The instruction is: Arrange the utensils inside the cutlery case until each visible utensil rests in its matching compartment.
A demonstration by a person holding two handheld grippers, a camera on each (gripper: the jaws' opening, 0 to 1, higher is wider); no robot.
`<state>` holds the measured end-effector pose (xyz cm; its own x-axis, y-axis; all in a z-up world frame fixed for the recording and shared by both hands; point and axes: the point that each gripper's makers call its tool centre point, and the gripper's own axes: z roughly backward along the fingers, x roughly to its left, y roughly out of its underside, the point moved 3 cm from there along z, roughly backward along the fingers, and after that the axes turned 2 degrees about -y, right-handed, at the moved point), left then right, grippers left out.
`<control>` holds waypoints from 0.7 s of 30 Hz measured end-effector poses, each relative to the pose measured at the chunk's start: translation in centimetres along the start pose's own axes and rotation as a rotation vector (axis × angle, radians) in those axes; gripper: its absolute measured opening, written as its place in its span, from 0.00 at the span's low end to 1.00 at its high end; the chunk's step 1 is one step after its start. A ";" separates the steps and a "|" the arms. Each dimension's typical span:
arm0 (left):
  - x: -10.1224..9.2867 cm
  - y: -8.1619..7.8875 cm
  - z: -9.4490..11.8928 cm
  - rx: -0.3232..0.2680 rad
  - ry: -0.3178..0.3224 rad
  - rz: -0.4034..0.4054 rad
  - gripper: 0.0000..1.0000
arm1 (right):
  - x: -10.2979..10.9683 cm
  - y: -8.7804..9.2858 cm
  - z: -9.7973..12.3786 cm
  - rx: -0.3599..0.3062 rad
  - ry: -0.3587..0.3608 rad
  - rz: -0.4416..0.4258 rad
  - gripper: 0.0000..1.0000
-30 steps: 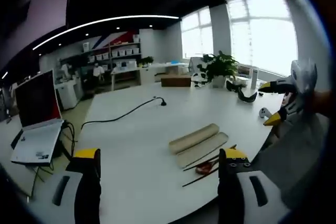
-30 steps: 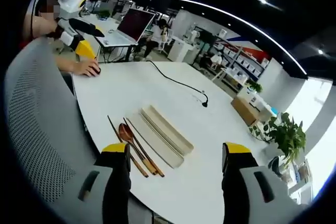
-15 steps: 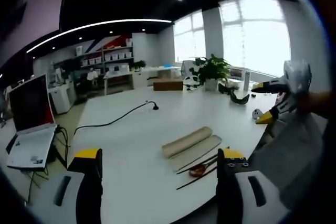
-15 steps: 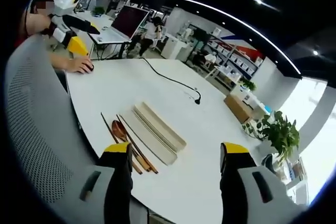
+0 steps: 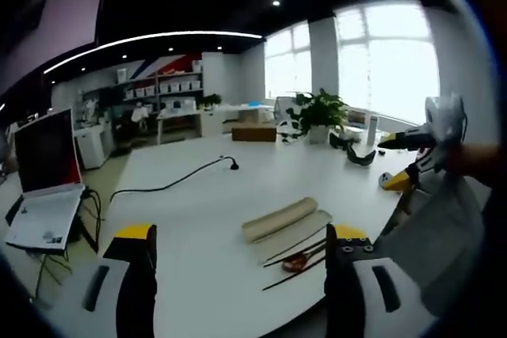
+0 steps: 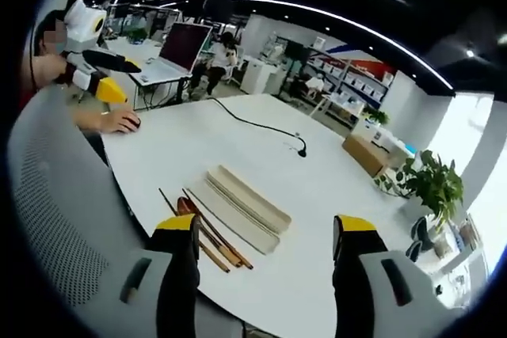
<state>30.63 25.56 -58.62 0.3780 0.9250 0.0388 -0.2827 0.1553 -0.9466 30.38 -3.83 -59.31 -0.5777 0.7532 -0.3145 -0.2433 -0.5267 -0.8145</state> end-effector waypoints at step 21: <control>0.1 1.0 -0.4 0.075 -0.003 -0.026 0.84 | -3.2 2.1 -1.6 0.075 -0.054 -0.022 0.60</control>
<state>30.71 25.70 -59.64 0.3836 0.9213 0.0642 -0.3384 0.2049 -0.9184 32.95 -6.74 -60.75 -0.6123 0.7438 -0.2681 -0.3131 -0.5395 -0.7816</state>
